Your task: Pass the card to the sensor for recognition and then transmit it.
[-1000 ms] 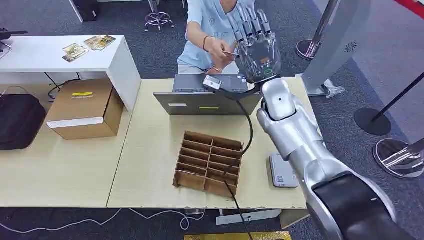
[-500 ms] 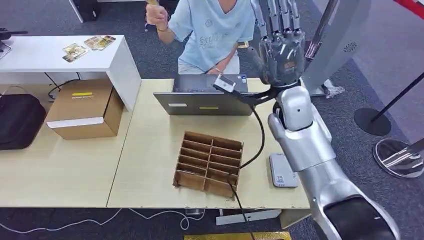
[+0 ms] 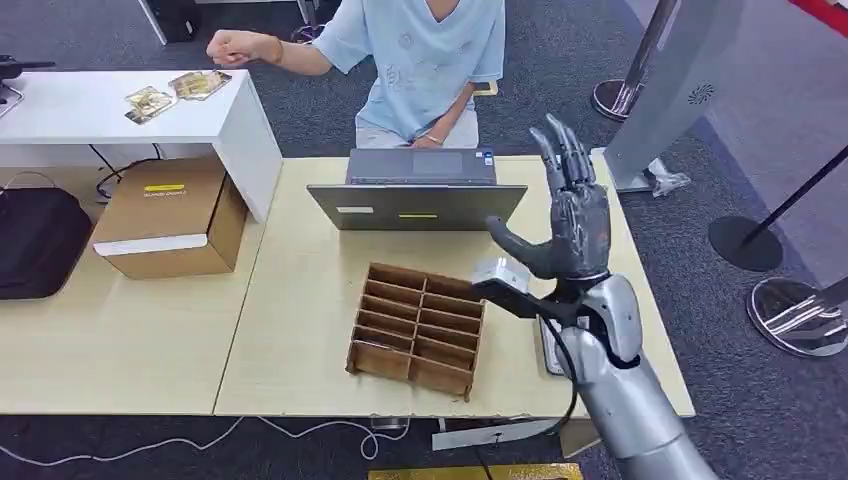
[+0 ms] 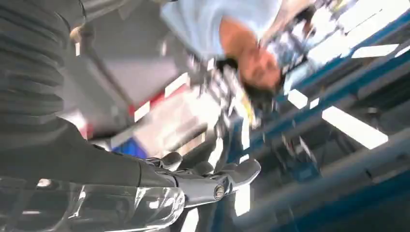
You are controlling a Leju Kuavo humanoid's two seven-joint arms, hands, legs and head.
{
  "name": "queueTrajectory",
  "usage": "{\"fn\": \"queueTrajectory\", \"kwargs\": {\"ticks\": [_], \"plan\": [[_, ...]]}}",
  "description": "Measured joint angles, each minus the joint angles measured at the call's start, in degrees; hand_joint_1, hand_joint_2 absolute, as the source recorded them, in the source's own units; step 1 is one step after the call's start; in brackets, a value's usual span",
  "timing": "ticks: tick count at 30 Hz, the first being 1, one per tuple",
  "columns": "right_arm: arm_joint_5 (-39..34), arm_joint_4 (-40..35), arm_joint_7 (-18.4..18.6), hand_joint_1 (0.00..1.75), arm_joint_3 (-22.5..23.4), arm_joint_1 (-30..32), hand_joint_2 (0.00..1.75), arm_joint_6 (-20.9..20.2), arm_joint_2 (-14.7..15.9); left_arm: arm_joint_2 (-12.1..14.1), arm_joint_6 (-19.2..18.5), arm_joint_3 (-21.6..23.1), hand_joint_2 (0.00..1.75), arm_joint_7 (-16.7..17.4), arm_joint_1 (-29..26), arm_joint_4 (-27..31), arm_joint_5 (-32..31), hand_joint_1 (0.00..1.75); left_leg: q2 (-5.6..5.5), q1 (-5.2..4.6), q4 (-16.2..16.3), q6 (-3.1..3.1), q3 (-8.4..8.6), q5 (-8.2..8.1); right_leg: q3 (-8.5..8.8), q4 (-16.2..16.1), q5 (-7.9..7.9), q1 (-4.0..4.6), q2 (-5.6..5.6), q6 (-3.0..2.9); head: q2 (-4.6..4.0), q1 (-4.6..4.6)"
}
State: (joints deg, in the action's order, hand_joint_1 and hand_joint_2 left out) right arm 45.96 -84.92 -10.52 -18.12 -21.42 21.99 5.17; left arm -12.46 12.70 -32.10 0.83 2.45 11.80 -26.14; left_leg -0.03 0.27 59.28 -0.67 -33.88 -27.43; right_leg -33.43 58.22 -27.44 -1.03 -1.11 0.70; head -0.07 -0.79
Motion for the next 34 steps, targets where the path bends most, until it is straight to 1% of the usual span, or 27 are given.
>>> {"fn": "queueTrajectory", "kwargs": {"ticks": [2,4,7,9,11,14,17,20,21,24,30,32,34], "plan": [[-9.2,-4.2,-3.1,0.00,1.3,4.0,1.75,-4.6,2.1,0.0,0.0,-0.9,1.75,0.2,-0.1,0.0,0.5,0.00,-0.01,-0.01,0.0,0.07,-0.01,-0.05,-0.01,0.0,0.00,0.00,0.00,0.01,0.00,0.00],[-19.3,-8.2,-7.3,0.00,2.9,8.3,1.75,-11.6,4.8,0.0,0.0,-1.7,1.75,0.4,0.0,0.0,0.8,0.00,0.00,-0.01,0.0,0.05,-0.01,-0.08,0.01,-0.1,-0.01,0.00,0.01,0.02,0.00,0.00],[-27.4,-13.2,-13.3,0.00,5.4,15.5,1.75,-18.9,8.1,0.0,-0.3,-2.5,1.75,0.4,-0.1,0.0,0.9,0.00,-0.02,-0.01,0.0,0.05,-0.02,-0.17,0.04,-0.1,-0.08,0.00,0.00,0.12,0.00,0.00],[-30.0,-15.9,-16.1,0.00,6.9,19.9,1.75,-22.3,9.5,0.1,-0.3,-2.7,1.75,0.5,0.0,0.0,0.9,0.00,0.00,-0.01,0.0,0.02,-0.02,-0.19,0.04,-0.1,-0.09,0.00,0.02,0.13,0.00,-0.02],[-31.0,-18.0,-17.2,0.00,7.2,23.8,1.75,-24.3,10.1,0.1,-0.4,-3.0,1.75,1.0,0.0,0.0,1.0,0.00,0.05,0.00,0.0,-0.01,-0.01,-0.23,0.03,-0.1,-0.10,0.00,0.06,0.13,0.00,0.00],[-34.1,-19.5,-17.5,0.00,7.3,27.4,1.75,-27.1,10.1,0.1,-0.4,-3.4,1.75,1.1,0.0,0.0,1.2,0.00,0.07,0.01,0.0,-0.01,0.01,-0.23,0.02,-0.1,-0.12,0.01,0.07,0.11,0.00,0.00],[-41.3,-19.5,-15.8,0.00,7.3,29.6,1.75,-30.4,9.3,0.1,-0.5,-3.5,1.75,1.2,0.0,0.0,1.2,0.00,0.07,0.04,0.0,-0.02,0.01,-0.22,0.03,-0.1,-0.13,0.04,0.08,0.09,0.00,0.00],[-46.6,-18.3,-12.9,0.00,7.8,30.7,1.75,-30.9,7.5,0.1,-0.5,-3.6,1.75,1.2,0.0,0.0,1.2,0.00,0.09,0.06,0.0,-0.03,0.02,-0.22,0.04,-0.1,-0.12,0.07,0.08,0.09,0.00,-0.02],[-48.0,-17.8,-12.4,0.00,8.0,30.9,1.75,-31.2,6.9,0.1,-0.5,-3.8,1.75,1.5,0.0,0.0,1.2,0.00,0.09,0.06,0.0,-0.03,0.02,-0.22,0.05,-0.1,-0.12,0.07,0.08,0.09,0.00,0.00],[-49.9,-15.3,-9.8,0.00,8.2,30.5,1.75,-31.8,5.3,0.0,-0.5,-4.0,1.75,2.1,0.1,0.0,1.1,0.00,0.11,0.07,0.0,-0.03,0.03,-0.21,0.07,-0.1,-0.11,0.07,0.11,0.09,0.00,0.00],[-45.5,-9.7,-6.4,0.00,7.7,29.1,1.75,-29.1,3.0,-0.3,-0.3,-4.4,1.75,1.1,0.0,0.0,1.6,0.00,0.10,0.06,0.0,-0.02,0.02,-0.21,0.08,-0.1,-0.11,0.07,0.08,0.09,0.00,0.00],[-43.2,-9.0,-5.8,0.00,7.3,28.7,1.75,-27.5,2.2,-0.3,-0.5,-4.5,1.75,0.9,0.0,0.0,1.8,0.00,0.10,0.07,0.0,-0.03,0.02,-0.21,0.08,-0.1,-0.12,0.07,0.09,0.09,0.00,0.00],[-41.4,-8.8,-6.0,0.00,7.2,28.2,1.75,-26.2,1.2,-0.3,-0.5,-4.6,1.75,0.9,0.0,0.0,2.0,0.00,0.10,0.07,0.0,-0.03,0.03,-0.21,0.07,-0.1,-0.12,0.08,0.09,0.09,0.00,0.00]]}}
